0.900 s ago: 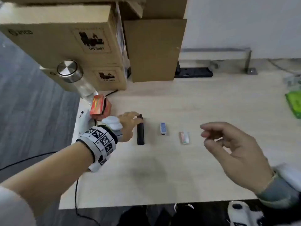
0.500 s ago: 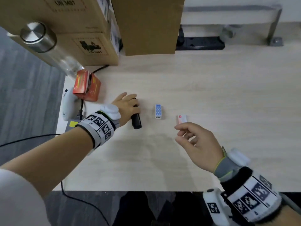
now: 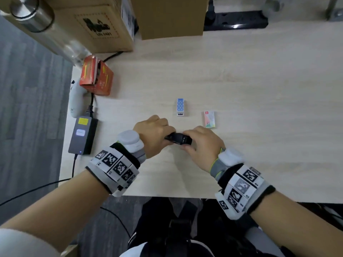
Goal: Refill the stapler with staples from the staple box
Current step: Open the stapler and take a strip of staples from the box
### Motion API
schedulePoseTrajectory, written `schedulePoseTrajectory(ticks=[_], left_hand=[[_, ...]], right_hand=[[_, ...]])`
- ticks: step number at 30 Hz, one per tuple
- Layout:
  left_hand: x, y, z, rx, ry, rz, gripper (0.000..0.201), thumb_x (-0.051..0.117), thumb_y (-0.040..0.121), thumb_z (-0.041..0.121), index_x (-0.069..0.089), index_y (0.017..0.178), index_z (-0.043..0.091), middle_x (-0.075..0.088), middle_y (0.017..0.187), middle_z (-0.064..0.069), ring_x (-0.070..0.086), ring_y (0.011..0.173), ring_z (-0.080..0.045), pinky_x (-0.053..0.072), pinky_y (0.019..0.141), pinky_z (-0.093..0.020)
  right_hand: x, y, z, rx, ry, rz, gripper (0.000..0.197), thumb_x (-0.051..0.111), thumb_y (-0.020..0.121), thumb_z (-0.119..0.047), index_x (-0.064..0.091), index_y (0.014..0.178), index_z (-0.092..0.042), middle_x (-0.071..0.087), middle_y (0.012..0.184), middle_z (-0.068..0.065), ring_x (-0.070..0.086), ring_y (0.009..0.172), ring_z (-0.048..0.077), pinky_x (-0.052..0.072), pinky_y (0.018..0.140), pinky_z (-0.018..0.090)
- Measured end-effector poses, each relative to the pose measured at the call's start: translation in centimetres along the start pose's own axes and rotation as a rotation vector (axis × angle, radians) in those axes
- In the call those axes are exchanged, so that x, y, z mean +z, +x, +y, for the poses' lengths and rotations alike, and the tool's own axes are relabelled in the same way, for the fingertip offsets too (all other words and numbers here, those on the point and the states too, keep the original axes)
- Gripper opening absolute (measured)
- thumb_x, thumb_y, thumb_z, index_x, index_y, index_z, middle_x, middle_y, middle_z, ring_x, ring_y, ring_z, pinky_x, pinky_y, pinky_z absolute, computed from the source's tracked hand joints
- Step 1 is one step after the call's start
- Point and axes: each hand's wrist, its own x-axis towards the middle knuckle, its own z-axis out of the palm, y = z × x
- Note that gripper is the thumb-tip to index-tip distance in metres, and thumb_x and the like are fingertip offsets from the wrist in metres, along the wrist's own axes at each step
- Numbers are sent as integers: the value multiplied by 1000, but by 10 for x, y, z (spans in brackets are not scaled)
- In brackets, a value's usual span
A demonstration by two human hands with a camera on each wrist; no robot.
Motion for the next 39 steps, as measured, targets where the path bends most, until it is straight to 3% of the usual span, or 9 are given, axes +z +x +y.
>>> schedulePoseTrajectory(ticks=[9, 15, 20, 23, 26, 31, 34, 37, 39], left_hand=[[12, -32, 2, -95, -392, 132, 24, 64, 76, 32, 64, 96, 18, 64, 84, 0, 59, 76, -23, 51, 66, -36], [15, -43, -15, -399, -852, 223, 17, 68, 81, 6, 62, 93, 17, 67, 97, -1, 63, 92, -15, 53, 86, -31], [18, -46, -29, -501, -1195, 330, 18, 59, 85, -5, 59, 102, -2, 65, 104, -13, 64, 91, -17, 49, 84, -22], [30, -54, -41, -586, -1543, 363, 15, 56, 87, 0, 58, 101, 5, 60, 108, -13, 58, 102, -25, 52, 89, -33], [41, -60, -44, -745, -1763, 431, 22, 49, 89, -7, 52, 100, 12, 60, 103, -15, 61, 98, -29, 58, 75, -30], [39, -63, -46, -834, -1315, 367, 31, 66, 83, 6, 53, 110, 15, 63, 99, -14, 65, 79, -27, 60, 68, -30], [32, -63, -52, -784, -878, 281, 35, 72, 79, 22, 56, 110, 20, 63, 106, -5, 63, 84, -18, 53, 78, -34], [29, -62, -55, -656, -467, 248, 49, 75, 75, 25, 54, 119, 19, 55, 119, -5, 52, 107, -25, 42, 93, -37], [31, -59, -54, -466, -327, 267, 47, 78, 71, 22, 59, 114, 17, 59, 115, -8, 51, 106, -32, 42, 91, -42]], right_hand=[[14, -14, 26, 45, -83, -65, 27, 62, 86, -27, 63, 111, -18, 60, 101, 8, 50, 97, 32, 44, 80, 38], [18, -6, 23, -50, -153, 44, 28, 65, 85, -25, 62, 110, -12, 61, 99, 11, 54, 90, 35, 43, 75, 40], [18, 5, 28, -80, -195, 68, 25, 66, 84, -21, 63, 105, -7, 62, 94, 14, 56, 84, 37, 45, 71, 42], [19, 4, 34, -55, -222, 52, 23, 66, 83, -22, 64, 102, -9, 64, 92, 11, 54, 87, 35, 46, 72, 42], [19, -3, 43, -23, -236, 92, 25, 73, 77, -20, 65, 98, -10, 63, 92, 10, 55, 82, 35, 47, 68, 41], [16, -7, 49, -1, -266, 116, 29, 79, 70, -19, 66, 95, -10, 60, 94, 12, 54, 80, 34, 47, 67, 41], [13, -4, 49, -5, -282, 80, 29, 75, 74, -23, 65, 99, -13, 61, 94, 8, 54, 84, 33, 45, 71, 40], [9, -2, 47, 9, -295, 52, 28, 72, 78, -26, 65, 103, -14, 62, 98, 6, 53, 88, 32, 42, 74, 38], [8, -2, 46, 19, -297, 38, 29, 70, 79, -27, 65, 105, -15, 62, 99, 5, 52, 90, 31, 40, 76, 38]])
